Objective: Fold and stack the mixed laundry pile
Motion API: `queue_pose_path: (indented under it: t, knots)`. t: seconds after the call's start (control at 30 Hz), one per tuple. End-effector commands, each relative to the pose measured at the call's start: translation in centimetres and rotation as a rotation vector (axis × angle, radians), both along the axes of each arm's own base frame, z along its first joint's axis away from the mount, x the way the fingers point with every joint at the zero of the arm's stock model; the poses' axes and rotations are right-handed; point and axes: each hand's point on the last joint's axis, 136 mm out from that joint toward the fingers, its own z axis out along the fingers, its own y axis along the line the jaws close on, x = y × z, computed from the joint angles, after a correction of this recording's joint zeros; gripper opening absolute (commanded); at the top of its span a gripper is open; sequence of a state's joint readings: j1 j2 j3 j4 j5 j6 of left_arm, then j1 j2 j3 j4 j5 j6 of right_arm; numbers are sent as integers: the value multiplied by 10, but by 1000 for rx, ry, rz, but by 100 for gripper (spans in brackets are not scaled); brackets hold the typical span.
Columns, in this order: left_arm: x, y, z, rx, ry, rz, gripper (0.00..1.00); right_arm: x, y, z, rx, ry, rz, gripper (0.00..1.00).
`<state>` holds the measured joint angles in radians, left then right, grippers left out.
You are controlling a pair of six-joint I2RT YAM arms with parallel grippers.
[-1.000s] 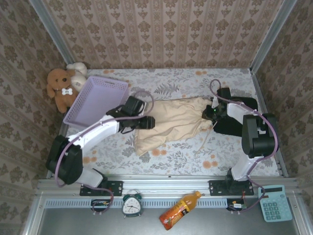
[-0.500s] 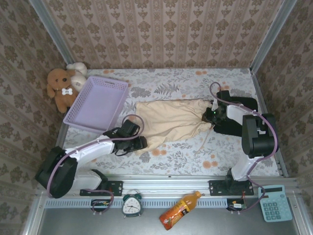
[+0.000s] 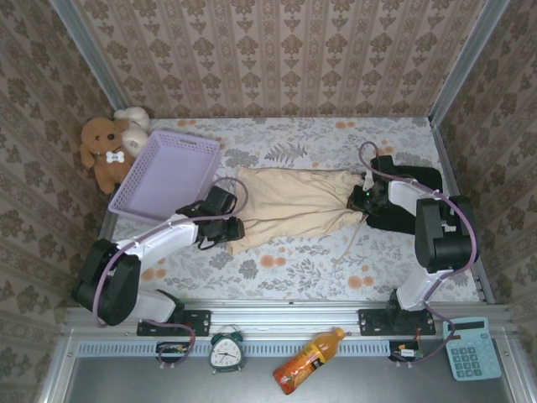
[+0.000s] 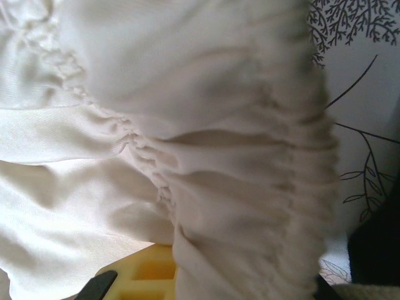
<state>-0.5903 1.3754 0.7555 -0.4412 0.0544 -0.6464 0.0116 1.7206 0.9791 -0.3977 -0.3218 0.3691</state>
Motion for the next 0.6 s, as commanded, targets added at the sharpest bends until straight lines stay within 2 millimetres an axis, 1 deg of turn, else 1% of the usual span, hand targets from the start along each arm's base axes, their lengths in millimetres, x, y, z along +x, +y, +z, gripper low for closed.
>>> queue_pose_path:
  t: [0.0,0.1,0.13,0.2,0.23,0.33,0.37,0.4,0.5,0.57]
  knots:
    - [-9,20,3,142,15,-79,44,-15,-4,-7,-36,59,1,13]
    - [6,1,28,56,-50,-79,52,-13,-3,-1,-34,48,10,13]
    - [11,-6,37,28,-74,-82,53,-13,-4,0,-40,47,13,12]
    - [23,-29,52,-57,-117,-101,56,-12,-5,2,-50,47,20,12]
    - [29,-41,58,-102,-133,-106,53,-12,-5,3,-52,44,22,12]
    - [50,-94,68,-258,-179,-159,19,-11,-6,3,-54,45,20,12]
    - [55,-112,68,-305,-188,-180,8,-11,-5,3,-52,43,21,12]
    - [60,-128,66,-336,-188,-198,0,-10,-6,3,-52,43,20,11]
    - [67,-159,42,-360,-137,-242,0,-10,-7,3,-59,41,19,9]
    - [69,-172,21,-364,-89,-260,0,-8,-7,5,-61,36,21,7]
